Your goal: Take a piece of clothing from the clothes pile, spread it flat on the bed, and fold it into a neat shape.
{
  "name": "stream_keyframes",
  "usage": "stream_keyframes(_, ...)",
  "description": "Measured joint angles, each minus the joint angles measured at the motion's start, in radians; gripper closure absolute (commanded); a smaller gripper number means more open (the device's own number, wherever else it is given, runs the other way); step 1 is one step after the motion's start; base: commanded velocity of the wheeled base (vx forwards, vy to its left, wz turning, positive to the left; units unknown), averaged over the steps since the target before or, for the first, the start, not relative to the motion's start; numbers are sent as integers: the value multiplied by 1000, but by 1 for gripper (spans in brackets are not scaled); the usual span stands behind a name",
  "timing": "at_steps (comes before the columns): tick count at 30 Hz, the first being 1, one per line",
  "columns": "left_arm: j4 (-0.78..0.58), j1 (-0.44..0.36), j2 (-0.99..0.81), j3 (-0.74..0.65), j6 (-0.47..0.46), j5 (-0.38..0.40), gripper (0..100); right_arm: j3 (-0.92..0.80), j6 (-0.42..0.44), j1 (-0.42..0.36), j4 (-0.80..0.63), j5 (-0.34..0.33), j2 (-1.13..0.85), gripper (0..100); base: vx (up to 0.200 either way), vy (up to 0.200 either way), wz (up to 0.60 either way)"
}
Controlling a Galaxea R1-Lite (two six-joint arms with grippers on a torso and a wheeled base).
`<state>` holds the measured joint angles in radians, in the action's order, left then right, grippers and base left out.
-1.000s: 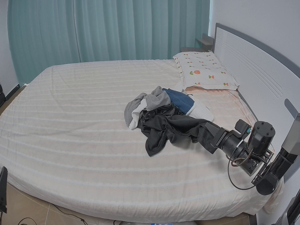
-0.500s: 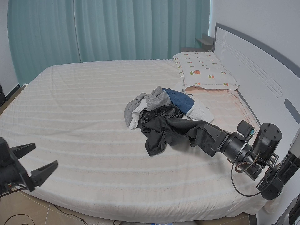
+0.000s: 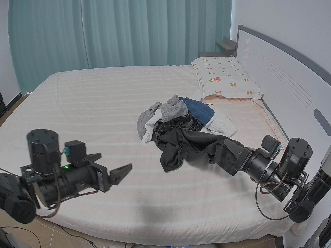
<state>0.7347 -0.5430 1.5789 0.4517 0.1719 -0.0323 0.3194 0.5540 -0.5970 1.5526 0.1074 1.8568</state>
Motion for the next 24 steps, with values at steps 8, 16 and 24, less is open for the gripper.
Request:
stream_keyframes(8,40,-122,275,184,130,-113,0,59,-28,-33,0,-7,16,100,0,0,0)
stream_keyframes(16,96,-199,457,339,222,-217,0,113,-48,-66,0,-11,24,100,0,0,0)
stream_keyframes(24,178,-213,576,427,237,-282,0,159,-57,-96,0,-14,-19,100,0,0,0)
